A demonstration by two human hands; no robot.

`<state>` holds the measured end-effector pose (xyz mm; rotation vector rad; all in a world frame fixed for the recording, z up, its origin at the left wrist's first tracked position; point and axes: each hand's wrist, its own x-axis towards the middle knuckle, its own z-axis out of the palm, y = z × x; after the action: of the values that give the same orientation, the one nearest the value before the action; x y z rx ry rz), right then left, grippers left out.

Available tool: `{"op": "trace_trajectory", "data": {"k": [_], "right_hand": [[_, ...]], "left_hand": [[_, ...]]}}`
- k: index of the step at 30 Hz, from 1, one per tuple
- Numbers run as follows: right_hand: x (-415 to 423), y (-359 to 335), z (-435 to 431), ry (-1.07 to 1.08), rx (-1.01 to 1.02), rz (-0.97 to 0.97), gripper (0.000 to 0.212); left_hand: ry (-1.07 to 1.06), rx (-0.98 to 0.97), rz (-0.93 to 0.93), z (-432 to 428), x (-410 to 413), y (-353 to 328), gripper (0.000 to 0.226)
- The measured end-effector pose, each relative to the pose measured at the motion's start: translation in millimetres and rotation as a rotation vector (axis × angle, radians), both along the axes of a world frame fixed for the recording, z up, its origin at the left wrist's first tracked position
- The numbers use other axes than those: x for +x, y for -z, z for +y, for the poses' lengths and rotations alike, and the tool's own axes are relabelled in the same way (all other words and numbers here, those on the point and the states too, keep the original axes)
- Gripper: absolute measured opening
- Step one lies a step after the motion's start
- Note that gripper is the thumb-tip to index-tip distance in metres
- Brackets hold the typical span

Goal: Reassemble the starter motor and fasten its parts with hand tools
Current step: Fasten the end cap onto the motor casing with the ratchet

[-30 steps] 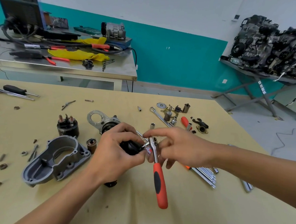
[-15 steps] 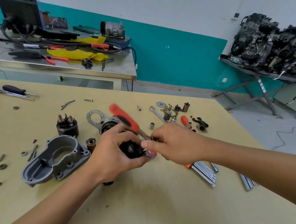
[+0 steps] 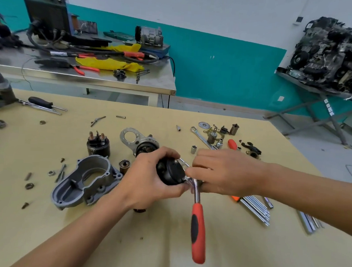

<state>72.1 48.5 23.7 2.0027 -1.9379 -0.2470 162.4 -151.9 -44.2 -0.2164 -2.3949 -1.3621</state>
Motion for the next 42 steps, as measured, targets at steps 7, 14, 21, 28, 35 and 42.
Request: {"op": "trace_trajectory", "data": {"k": [7,14,21,28,35,42], "right_hand": [[15.9,7.5,-21.4,0.248,-0.147,-0.375,0.039],[28.9,8.0,-32.6,0.457,-0.235,-0.515,0.036],[24.0,0.4,-31.9,0.41,-0.071,-0.488,0.038],[6.1,-15.2,-42.0,0.445,-0.299,-0.7,0.029],[6.2,-4.0,-73.1,0.405,-0.273,-0.766,0.028],[4.7,-10.2,-92.6,0.328,-0.216,-0.717,0.03]], "left_hand": [[0.048,0.111,-0.015,-17.1,0.7,-1.0,0.051],[0.009,0.219,0.04,-9.6,4.4,7.2,0.053],[0.027,0.162,0.041,-15.1,8.8,8.0,0.047],[0.006,0.226,0.049,-29.8,10.1,4.3,0.046],[0.087,0.18,-0.017,-40.4,12.6,-0.5,0.052],[0.069,0.243,-0.021,-43.2,16.1,-2.2,0.045]]}}
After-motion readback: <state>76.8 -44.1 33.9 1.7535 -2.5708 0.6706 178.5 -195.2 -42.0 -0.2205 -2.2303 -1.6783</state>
